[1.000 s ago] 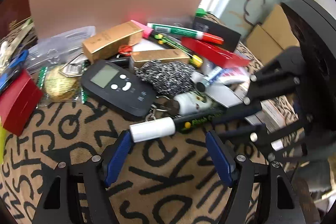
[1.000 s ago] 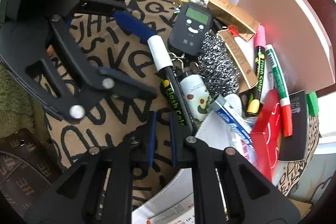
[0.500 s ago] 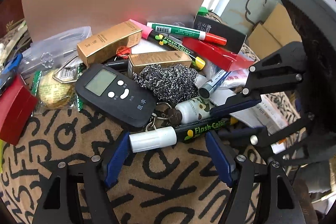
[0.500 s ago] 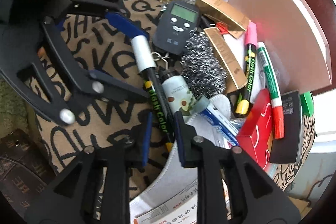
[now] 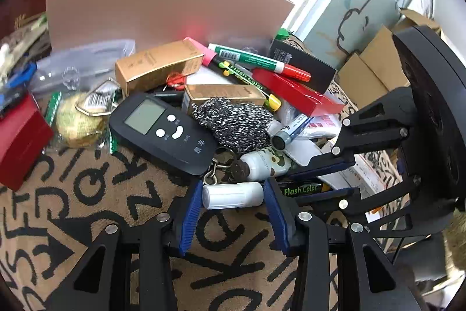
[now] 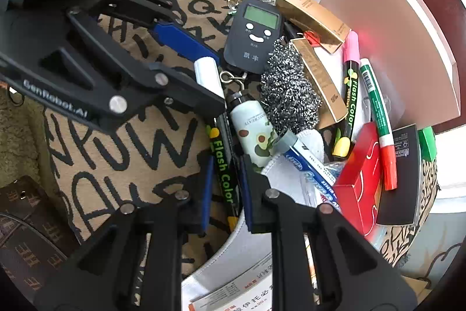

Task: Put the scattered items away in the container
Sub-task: 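Grasp the white Flash Color marker with the right gripper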

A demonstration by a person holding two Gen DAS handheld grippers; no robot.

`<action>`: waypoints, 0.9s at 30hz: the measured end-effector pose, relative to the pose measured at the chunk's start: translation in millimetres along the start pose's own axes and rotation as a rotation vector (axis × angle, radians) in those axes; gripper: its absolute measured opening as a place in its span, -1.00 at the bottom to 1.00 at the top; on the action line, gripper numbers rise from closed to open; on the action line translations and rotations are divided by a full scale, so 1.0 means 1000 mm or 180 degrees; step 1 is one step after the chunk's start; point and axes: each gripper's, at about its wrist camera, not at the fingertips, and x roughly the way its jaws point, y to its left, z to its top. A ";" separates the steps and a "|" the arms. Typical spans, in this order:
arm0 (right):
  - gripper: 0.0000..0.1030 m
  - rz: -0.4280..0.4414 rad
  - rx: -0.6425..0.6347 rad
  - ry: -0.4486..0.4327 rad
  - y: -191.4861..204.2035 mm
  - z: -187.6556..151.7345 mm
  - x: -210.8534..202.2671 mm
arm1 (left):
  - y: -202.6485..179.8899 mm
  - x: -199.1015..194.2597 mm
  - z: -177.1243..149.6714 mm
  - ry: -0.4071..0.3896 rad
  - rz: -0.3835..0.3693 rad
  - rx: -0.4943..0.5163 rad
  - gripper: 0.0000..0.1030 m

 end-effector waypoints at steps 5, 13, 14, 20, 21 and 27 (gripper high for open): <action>-0.61 0.0102 0.0054 -0.0063 0.000 -0.009 -0.007 | -0.001 -0.001 -0.005 0.0038 -0.0028 0.0009 -0.15; -0.65 0.0276 0.0373 -0.0300 -0.003 -0.021 -0.011 | 0.011 -0.004 -0.013 -0.0039 -0.0128 -0.0313 -0.30; -0.65 0.0273 0.0383 -0.0318 -0.004 -0.022 -0.012 | 0.011 -0.002 -0.012 -0.0027 -0.0166 -0.0365 -0.30; -0.66 0.0329 0.0528 -0.0472 -0.007 -0.029 -0.017 | 0.016 0.003 -0.009 -0.0044 -0.0372 -0.0706 -0.23; -0.66 0.0325 0.0543 -0.0485 -0.010 -0.028 -0.016 | 0.018 0.004 -0.009 -0.0043 -0.0406 -0.0785 -0.23; -0.65 0.0275 0.0604 -0.0568 -0.009 -0.021 -0.017 | 0.006 0.010 -0.006 0.0008 -0.0384 -0.0759 -0.20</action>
